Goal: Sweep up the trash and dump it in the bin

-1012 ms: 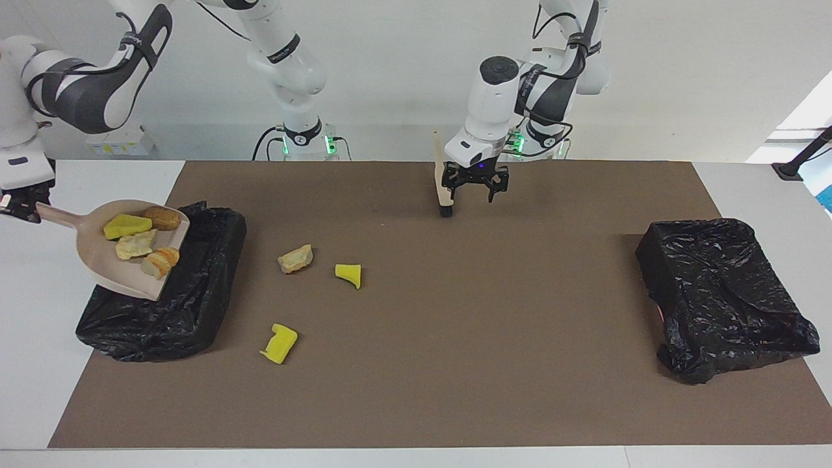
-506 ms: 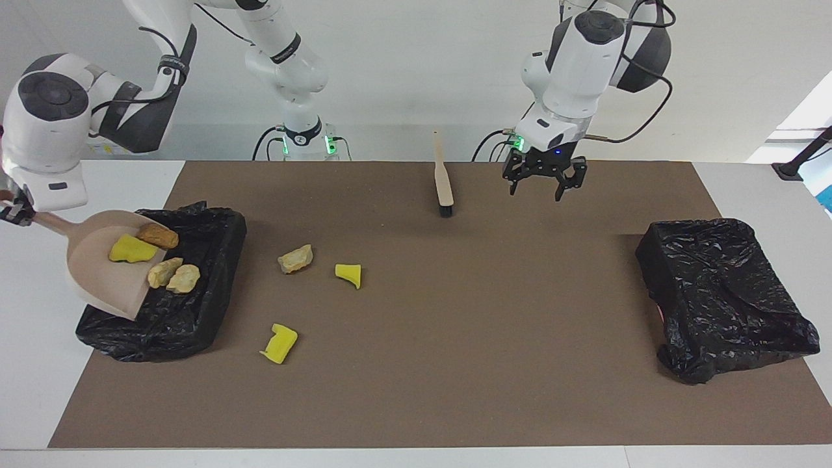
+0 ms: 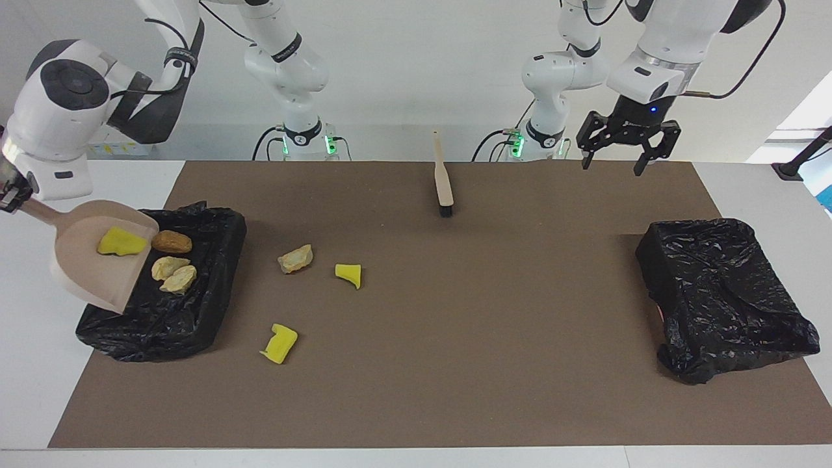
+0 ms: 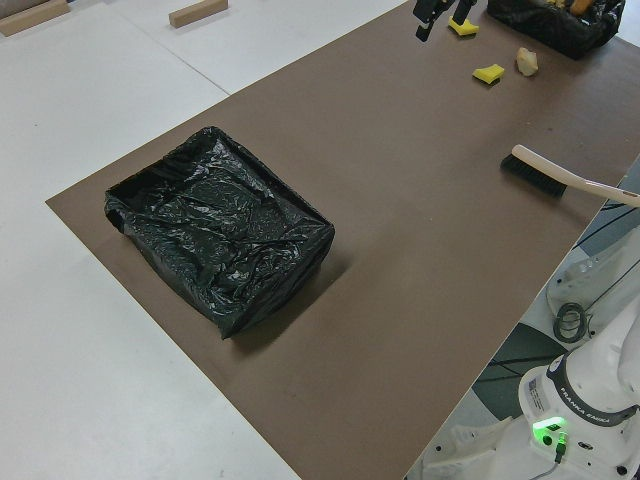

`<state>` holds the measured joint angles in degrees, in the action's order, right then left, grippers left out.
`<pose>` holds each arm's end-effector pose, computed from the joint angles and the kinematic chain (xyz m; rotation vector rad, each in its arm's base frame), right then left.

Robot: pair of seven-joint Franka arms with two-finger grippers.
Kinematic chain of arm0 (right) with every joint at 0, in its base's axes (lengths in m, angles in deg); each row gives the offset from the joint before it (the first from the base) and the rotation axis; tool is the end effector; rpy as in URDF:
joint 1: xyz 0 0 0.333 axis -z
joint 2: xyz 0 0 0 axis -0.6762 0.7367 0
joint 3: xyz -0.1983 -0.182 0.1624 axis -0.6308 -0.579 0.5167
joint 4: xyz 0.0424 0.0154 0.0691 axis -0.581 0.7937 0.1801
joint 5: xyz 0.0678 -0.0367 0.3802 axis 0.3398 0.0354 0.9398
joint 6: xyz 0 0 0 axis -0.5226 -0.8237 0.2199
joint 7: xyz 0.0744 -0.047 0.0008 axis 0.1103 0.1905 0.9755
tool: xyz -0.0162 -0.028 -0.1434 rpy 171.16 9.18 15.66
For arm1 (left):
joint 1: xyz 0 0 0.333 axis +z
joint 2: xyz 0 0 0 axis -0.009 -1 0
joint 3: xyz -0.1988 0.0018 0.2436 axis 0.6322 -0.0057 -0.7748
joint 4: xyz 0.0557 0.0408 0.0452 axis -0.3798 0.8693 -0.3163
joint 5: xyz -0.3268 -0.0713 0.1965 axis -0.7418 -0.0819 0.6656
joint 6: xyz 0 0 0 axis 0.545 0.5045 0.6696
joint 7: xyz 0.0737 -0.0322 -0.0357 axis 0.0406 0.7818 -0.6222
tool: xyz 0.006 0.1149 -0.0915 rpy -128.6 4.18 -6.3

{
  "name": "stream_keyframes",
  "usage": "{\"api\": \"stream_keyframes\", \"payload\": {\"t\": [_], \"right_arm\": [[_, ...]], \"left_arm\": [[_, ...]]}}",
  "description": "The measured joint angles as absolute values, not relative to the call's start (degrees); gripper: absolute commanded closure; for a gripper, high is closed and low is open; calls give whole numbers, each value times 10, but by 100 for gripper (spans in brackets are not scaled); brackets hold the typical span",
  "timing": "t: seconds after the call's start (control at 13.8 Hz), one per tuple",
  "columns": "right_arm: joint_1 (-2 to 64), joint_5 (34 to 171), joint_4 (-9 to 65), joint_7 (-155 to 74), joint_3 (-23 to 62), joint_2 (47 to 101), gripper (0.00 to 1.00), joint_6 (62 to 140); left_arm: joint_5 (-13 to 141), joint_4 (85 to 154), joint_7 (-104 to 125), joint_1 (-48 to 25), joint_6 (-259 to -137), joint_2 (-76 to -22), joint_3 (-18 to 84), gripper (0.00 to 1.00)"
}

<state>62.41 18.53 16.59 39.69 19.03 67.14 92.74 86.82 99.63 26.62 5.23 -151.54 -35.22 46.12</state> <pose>0.5937 -0.2328 0.5563 1.6790 1.6681 -0.7558 0.5243 -0.1163 0.6275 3.0922 -0.3308 0.1733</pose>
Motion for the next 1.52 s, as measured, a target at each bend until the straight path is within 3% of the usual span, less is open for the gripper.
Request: {"api": "stream_keyframes", "payload": {"t": [0.36,0.65,1.23,1.52], "right_arm": [[583,130,210,389,196,641,100,944],[589,122,245,379,191,621,100,972],[597,154,237,400,188,614,100,991],[594,158,237,390,189,615,100,992]], "left_arm": [[868,917,268,74,-1460,-397,459,0],[870,906,268,79,-1460,-402,459,0],[893,906,284,93,-1459,-402,459,0],[904,905,310,-4,-1459,-401,342,0]]}}
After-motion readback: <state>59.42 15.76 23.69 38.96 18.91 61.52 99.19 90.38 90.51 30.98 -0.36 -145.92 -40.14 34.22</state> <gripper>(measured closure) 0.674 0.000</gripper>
